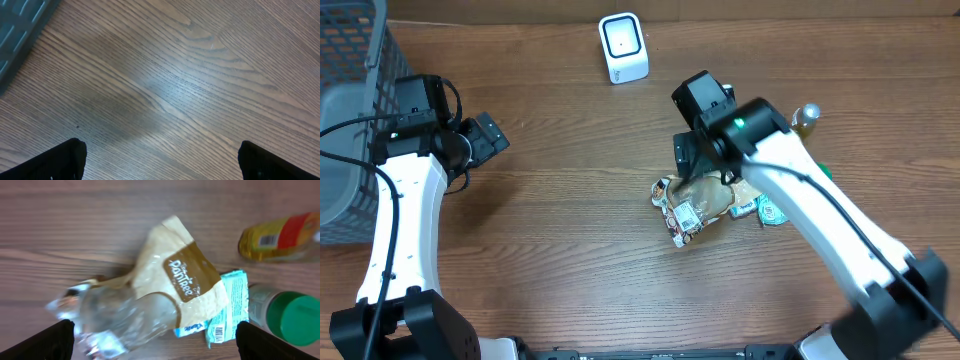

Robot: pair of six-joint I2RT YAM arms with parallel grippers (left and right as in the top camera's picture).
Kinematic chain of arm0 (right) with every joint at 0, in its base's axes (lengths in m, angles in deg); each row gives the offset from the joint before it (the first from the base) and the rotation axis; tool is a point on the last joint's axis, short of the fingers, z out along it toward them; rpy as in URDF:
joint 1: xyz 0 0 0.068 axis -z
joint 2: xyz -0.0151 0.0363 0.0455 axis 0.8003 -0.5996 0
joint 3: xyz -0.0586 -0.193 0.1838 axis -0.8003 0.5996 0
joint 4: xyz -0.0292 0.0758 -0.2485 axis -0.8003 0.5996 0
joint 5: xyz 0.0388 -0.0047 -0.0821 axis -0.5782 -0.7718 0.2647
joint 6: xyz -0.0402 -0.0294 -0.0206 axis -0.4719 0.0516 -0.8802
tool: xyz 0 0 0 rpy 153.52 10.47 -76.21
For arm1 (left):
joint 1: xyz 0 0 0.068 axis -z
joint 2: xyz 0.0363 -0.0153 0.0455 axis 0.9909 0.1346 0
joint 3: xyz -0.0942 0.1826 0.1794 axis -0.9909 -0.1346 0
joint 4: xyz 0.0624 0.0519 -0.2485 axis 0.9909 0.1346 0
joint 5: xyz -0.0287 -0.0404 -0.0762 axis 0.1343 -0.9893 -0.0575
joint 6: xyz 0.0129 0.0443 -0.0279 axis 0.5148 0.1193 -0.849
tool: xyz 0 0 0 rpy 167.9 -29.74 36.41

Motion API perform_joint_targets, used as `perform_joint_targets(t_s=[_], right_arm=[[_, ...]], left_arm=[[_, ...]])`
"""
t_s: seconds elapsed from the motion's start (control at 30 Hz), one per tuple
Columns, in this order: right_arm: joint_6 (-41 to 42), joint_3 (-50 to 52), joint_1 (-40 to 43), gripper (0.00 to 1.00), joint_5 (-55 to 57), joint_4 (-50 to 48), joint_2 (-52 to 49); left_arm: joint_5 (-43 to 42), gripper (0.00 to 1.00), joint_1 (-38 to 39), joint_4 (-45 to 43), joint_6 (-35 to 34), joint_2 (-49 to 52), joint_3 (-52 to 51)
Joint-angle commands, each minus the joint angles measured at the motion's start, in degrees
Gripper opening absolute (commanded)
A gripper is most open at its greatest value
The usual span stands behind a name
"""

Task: Scan the item barcode

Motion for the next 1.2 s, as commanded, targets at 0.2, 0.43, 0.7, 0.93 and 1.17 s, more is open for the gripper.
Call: perform_joint_targets(t_s=[0.2,0.43,0.7,0.93,1.17], right_arm=[[-5.88,0.13,-0.15,1.0,3.76,0.09,18.51],[-5.84,0.13,4.42,1.0,3.85,0.02,29.9],[-5.81,0.39,13.4,1.0,-1.95,1.62,42.34],[-5.81,7.21,23.41,1.0,-9.44,-0.24,54.88],[-5.81,24.44,28.13,1.0,-11.04,-11.52,68.72]], left_arm=[[-0.22,0.99,0.07,-0.11,0.92,-1.38,0.31],[-0.22,1.0,0.07,-0.11,0.9,-1.38,0.31],[-0.22,1.0,0.07,-0.11,0.92,-1.38,0.31],[-0.22,0.99,0.07,-0.11,0.9,-1.38,0.31],[-0.22,1.0,0.07,-0.11,0.92,-1.38,0.31]])
